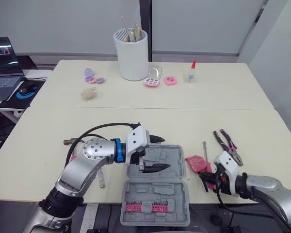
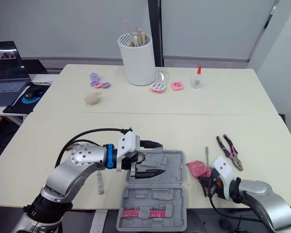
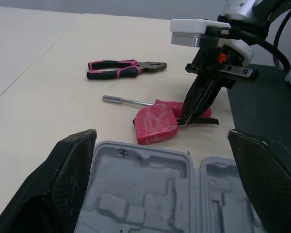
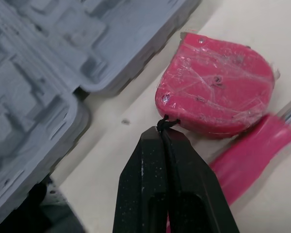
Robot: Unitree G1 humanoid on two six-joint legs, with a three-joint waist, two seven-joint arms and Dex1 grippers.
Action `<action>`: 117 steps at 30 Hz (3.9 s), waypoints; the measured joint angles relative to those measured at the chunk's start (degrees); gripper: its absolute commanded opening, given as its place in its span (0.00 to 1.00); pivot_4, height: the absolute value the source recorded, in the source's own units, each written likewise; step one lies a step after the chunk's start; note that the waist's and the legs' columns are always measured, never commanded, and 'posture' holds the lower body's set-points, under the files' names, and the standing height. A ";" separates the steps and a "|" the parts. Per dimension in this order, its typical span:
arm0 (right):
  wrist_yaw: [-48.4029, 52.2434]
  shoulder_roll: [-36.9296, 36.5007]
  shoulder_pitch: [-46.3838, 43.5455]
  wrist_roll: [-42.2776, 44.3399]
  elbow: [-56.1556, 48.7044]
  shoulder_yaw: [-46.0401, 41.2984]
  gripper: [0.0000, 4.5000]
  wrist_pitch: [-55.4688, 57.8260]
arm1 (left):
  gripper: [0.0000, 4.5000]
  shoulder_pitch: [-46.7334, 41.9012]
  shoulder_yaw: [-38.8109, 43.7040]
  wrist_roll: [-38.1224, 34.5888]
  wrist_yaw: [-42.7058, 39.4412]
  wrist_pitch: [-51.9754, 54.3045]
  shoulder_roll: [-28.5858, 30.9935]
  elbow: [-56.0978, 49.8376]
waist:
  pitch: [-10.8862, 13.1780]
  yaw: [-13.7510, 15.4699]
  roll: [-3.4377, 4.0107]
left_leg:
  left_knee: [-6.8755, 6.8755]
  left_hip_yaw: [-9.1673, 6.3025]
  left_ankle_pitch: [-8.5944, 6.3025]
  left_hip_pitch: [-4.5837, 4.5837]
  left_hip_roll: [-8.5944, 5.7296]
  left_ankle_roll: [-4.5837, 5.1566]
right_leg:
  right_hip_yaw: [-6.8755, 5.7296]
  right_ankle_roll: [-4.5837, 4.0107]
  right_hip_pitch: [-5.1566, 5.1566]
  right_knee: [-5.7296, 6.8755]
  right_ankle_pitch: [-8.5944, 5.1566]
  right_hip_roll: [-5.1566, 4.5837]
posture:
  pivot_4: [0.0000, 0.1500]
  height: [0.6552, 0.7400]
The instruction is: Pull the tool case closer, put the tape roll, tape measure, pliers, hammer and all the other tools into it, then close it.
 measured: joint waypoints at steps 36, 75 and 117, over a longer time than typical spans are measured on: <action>26.03 -10.47 -13.51 -7.76 17.18 5.36 0.99 -43.50 | 1.00 4.33 -1.26 2.43 -5.26 -14.76 2.80 -1.29 | 0.02 0.02 -0.03 | 0.00 -0.07 0.00 0.01 0.04 0.01 | -0.04 0.00 0.22 -0.48 0.05 0.35 | 1.00 1.00; 25.78 -1.99 -22.91 -23.46 38.05 16.71 0.69 -60.56 | 1.00 6.74 -2.41 4.15 -4.75 -16.39 3.73 -2.33 | 0.02 0.08 0.00 | 0.05 -0.11 0.00 0.14 0.09 0.01 | -0.05 -0.26 0.31 -0.25 0.19 0.20 | 1.00 1.00; 17.95 4.71 -42.93 -37.50 20.19 34.94 0.69 -20.59 | 1.00 14.73 12.57 -4.72 1.78 -7.99 8.29 -5.57 | 0.05 0.02 0.06 | 0.07 -0.08 0.01 0.07 0.04 0.00 | -0.06 -0.26 0.03 0.05 0.19 0.00 | 1.00 1.00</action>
